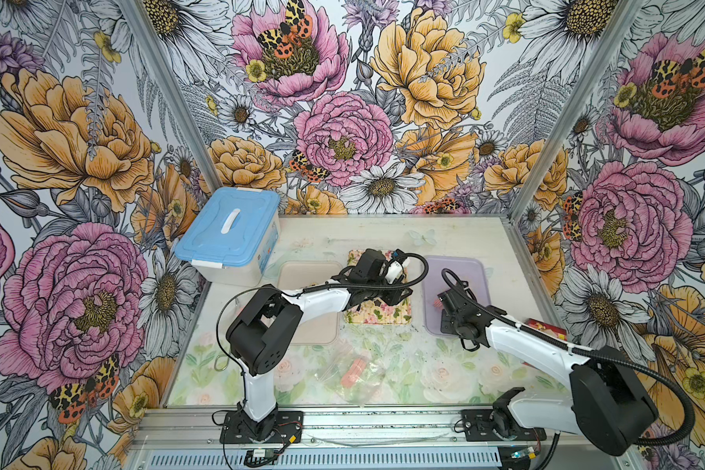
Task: Pour cookies out of the ziploc bag
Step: 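Pour the cookies out of the ziploc bag onto the tray.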
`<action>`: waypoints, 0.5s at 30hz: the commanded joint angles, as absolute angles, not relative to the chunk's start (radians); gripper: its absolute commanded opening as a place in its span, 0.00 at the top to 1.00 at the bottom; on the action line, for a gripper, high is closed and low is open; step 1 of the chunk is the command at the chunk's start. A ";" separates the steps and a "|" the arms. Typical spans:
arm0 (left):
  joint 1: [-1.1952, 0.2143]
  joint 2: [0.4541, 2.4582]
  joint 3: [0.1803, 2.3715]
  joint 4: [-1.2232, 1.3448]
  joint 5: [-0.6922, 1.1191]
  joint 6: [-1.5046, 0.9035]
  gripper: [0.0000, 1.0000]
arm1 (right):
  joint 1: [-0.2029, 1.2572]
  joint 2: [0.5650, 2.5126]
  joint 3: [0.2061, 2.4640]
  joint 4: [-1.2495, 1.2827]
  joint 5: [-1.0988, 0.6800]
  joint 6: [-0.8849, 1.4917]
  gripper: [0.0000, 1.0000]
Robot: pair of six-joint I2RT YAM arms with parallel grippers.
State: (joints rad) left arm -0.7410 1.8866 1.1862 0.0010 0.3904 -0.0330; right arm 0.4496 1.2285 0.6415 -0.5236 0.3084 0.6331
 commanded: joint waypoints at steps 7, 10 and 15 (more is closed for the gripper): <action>-0.876 2.029 1.269 0.061 0.322 0.040 0.54 | 0.309 1.196 0.645 -0.476 0.138 0.496 1.00; -0.906 2.066 1.301 0.062 0.313 0.050 0.53 | 0.278 1.196 0.653 -0.470 0.100 0.480 1.00; -0.957 2.116 1.400 -0.062 0.215 0.116 0.53 | 0.265 1.164 0.634 -0.448 0.074 0.480 1.00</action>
State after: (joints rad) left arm -0.9428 2.1014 1.3388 -0.0105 0.2966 0.0597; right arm 0.2729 1.1931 0.6434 -0.4854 0.1093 0.4995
